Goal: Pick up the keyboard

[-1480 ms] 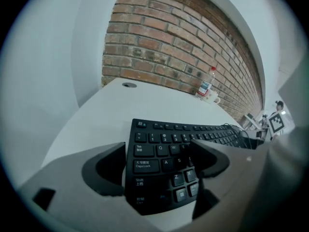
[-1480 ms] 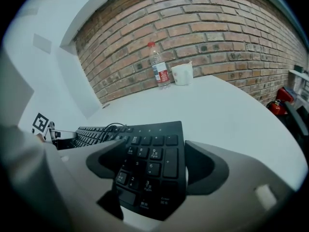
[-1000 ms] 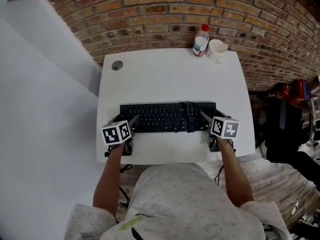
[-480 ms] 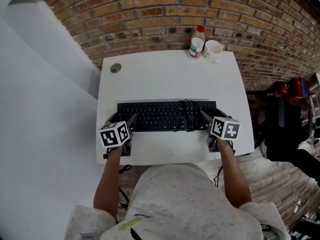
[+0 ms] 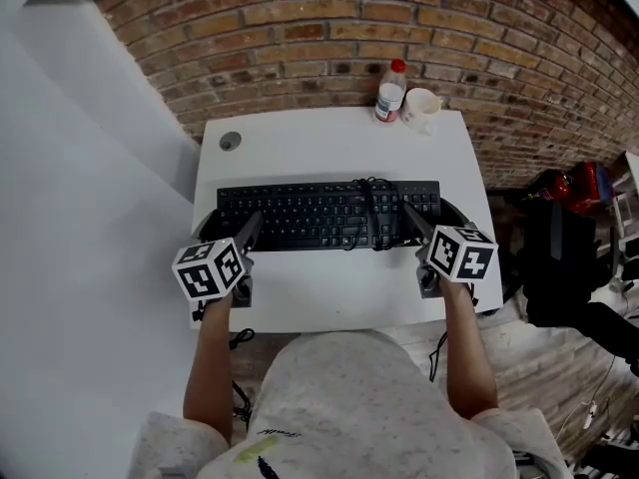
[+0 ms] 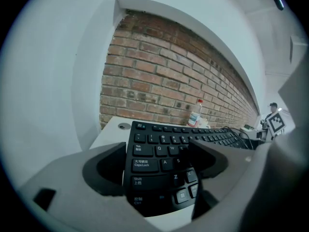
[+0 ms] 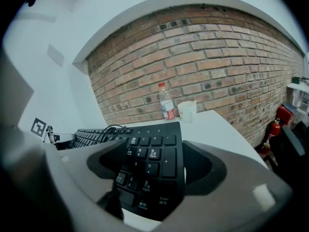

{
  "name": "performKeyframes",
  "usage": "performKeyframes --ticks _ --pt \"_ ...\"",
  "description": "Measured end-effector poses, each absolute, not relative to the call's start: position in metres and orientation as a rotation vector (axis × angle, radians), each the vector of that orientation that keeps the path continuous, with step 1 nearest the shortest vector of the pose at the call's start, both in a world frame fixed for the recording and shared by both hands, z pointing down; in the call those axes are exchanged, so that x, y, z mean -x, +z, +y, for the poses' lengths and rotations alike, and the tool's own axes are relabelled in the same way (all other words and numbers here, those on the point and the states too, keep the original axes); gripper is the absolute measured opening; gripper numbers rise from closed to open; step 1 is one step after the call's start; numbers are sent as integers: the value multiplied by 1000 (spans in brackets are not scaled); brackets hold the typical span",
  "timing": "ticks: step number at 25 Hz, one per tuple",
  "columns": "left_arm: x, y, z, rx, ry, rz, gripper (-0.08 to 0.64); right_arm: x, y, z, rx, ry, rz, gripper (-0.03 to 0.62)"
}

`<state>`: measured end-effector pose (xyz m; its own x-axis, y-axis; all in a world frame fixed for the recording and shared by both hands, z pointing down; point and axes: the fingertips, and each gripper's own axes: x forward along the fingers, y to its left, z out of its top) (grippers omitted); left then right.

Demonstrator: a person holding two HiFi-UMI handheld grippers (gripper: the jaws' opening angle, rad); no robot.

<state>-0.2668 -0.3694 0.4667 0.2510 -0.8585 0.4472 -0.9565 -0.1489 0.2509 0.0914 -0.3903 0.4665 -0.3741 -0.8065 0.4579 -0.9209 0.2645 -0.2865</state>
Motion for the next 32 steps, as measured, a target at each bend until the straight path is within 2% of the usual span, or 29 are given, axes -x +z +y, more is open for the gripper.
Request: performKeyframes --ticks 14,23,32 --pt "269 350 -367 -2224 51 -1773 399 -89 345 -387 -1730 467 -2502 376" --pt "274 308 -346 -2284 -79 -1840 399 -83 297 -370 -1760 286 -2591 377" --pt "279 305 -341 -2288 -103 -1873 399 -78 294 -368 -1763 259 -2617 377"
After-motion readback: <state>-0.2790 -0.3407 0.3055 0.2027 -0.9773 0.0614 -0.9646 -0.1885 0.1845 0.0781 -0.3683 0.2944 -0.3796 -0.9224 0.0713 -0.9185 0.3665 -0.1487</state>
